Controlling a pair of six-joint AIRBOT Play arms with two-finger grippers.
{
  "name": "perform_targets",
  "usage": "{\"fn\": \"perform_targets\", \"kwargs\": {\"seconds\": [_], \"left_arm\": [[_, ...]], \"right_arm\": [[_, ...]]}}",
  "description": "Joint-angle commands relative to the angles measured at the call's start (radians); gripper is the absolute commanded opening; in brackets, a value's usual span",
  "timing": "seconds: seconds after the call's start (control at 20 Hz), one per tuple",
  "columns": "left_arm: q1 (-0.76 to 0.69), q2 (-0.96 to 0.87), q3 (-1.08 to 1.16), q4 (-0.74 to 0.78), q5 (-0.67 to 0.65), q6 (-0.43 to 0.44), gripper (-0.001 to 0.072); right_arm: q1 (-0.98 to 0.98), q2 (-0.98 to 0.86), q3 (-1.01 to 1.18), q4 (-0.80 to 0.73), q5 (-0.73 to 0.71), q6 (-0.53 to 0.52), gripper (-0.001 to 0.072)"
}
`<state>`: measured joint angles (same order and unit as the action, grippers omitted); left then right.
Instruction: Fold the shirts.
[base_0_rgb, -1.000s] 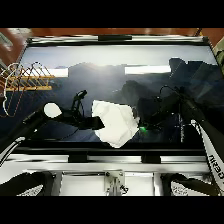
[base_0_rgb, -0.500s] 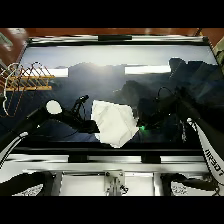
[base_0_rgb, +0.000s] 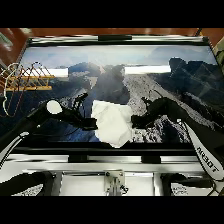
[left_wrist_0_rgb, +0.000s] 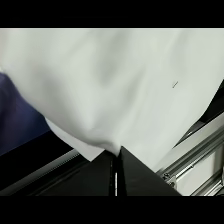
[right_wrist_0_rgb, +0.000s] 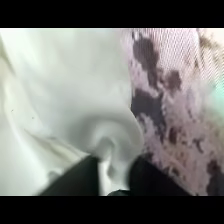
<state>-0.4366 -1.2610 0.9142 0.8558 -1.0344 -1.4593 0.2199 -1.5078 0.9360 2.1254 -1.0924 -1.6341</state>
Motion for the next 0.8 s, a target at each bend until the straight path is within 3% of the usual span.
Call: {"fn": "perform_targets", "kwargs": {"seconds": [0.0,0.2,0.45,0.55,0.75], "left_arm": [[0.005,0.004,0.004,0.002,0.011,0.027,0.0026],[0.047,0.052,0.093,0.102,-0.016,0.034,0.0024],[0.136,0.211,0.412,0.298,-0.092,0.034,0.0024],[0.169,0.276,0.578,0.301,-0.09,0.034,0.0024],[0.176,0.379,0.812,0.295,-0.023,0.034,0.0024]], "right_arm": [[0.042,-0.007,0.002,-0.013,0.045,0.003,0.007],[0.037,0.097,0.031,-0.113,0.029,-0.002,0.007],[0.037,0.413,0.225,-0.351,0.054,-0.003,0.007],[0.037,0.546,0.342,-0.406,0.134,0.002,0.007],[0.038,0.728,0.533,-0.346,0.346,0.022,0.007]]}}
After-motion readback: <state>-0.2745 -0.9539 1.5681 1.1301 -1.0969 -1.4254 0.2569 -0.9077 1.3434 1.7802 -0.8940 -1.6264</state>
